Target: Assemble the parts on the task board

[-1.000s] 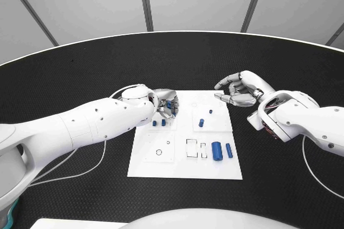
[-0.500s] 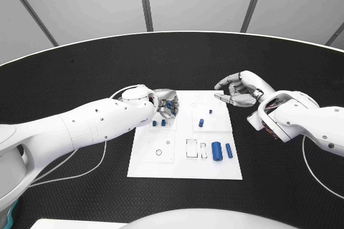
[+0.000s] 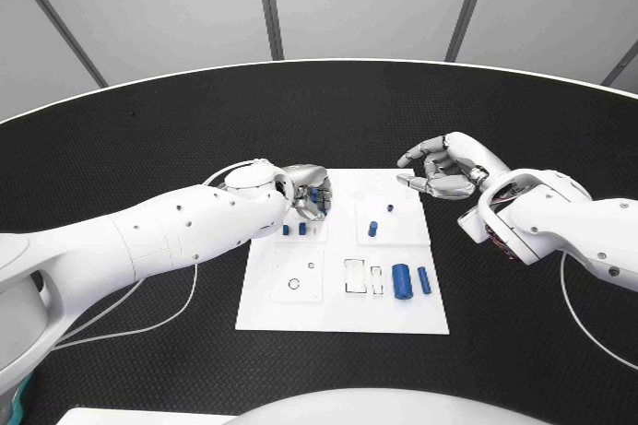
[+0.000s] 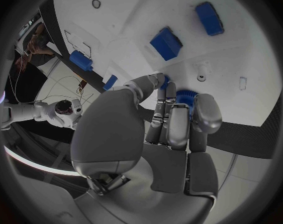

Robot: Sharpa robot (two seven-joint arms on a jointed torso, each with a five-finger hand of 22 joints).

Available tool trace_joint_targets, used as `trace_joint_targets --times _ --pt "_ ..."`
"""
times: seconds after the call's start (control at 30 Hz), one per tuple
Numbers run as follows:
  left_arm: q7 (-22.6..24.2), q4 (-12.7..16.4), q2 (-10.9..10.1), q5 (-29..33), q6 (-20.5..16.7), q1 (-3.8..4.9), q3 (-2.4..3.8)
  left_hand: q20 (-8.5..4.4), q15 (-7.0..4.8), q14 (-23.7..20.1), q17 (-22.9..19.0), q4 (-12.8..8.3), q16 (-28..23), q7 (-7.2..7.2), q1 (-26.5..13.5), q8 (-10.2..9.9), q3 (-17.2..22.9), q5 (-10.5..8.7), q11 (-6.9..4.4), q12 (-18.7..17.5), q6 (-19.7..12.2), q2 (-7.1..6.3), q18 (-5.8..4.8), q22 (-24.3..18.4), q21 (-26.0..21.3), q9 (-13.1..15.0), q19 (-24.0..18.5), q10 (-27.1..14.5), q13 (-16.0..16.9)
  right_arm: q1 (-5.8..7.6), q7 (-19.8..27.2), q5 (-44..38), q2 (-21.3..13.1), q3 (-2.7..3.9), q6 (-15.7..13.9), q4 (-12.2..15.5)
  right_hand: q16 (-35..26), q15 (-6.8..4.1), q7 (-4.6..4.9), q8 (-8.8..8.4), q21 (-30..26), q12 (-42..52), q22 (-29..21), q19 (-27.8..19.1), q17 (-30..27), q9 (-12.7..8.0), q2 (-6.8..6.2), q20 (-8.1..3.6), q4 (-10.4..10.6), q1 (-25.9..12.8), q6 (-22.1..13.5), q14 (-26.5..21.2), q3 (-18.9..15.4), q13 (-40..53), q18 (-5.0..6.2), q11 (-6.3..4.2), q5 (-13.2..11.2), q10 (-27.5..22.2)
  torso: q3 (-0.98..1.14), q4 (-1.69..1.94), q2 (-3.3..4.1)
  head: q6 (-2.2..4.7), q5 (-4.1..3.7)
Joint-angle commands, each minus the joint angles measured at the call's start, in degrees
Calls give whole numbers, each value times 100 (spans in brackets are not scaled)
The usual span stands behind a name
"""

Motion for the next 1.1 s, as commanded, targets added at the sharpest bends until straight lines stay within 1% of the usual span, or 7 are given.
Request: trace_joint_targets --times 0.03,0.27,0.57,0.8,1.0,1.1 --pt "6 17 -10 0 -31 -3 0 -4 -15 19 2 -29 31 2 21 -7 1 25 -8 -38 56 8 -90 6 27 -5 39 45 9 0 1 0 1 0 -1 1 -33 -37 -17 27 -14 12 699 153 495 6 -18 -44 3 45 1 338 45 7 99 4 28 32 0 1 -9 10 7" --pt "14 98 -68 0 -98 -7 1 -4 -16 25 -5 -59 35 5 19 -20 18 25 -7 -62 81 -1 -97 42 49 -11 56 81 10 0 5 0 0 0 -5 0 -33 -37 -17 27 -14 12 699 153 495 6 -18 -44 3 45 1 338 45 7 99 4 28 32 -3 7 -10 25 1" --pt "-7 319 -257 0 -188 -7 3 -3 -17 25 -45 -76 28 5 -12 -33 21 23 -9 -92 118 -17 -102 69 67 -17 69 123 11 0 12 0 5 0 -7 -21 -35 -39 -19 30 -19 22 696 153 494 7 -18 -45 1 49 3 338 49 16 100 2 39 44 1 5 -16 51 8" --pt "-36 564 -460 1 -230 -6 5 -5 -19 25 -72 -81 23 4 -33 -39 19 20 -13 -111 143 -23 -106 89 80 -19 80 149 13 -1 22 0 16 0 -7 -51 -35 -39 -19 30 -19 22 696 153 494 7 -18 -45 1 49 3 338 49 16 100 2 39 44 -6 8 -19 75 11" --pt "-96 817 -686 7 -206 -1 10 -5 -24 26 -95 -86 19 -2 -52 -43 15 17 -19 -128 169 -26 -108 102 89 -19 87 174 14 -1 27 0 27 0 -3 -82 -35 -39 -19 30 -19 22 696 153 494 7 -18 -45 1 49 3 338 49 16 100 2 39 44 0 9 -16 90 25" --pt "-120 905 -791 18 -207 2 15 -5 -25 26 -98 -88 19 -3 -57 -45 13 16 -20 -132 174 -28 -108 103 90 -20 88 180 15 -2 29 0 29 0 -1 -94 -35 -39 -19 30 -19 22 696 153 494 7 -18 -45 1 49 3 338 49 16 100 2 39 44 -4 14 -20 95 30"
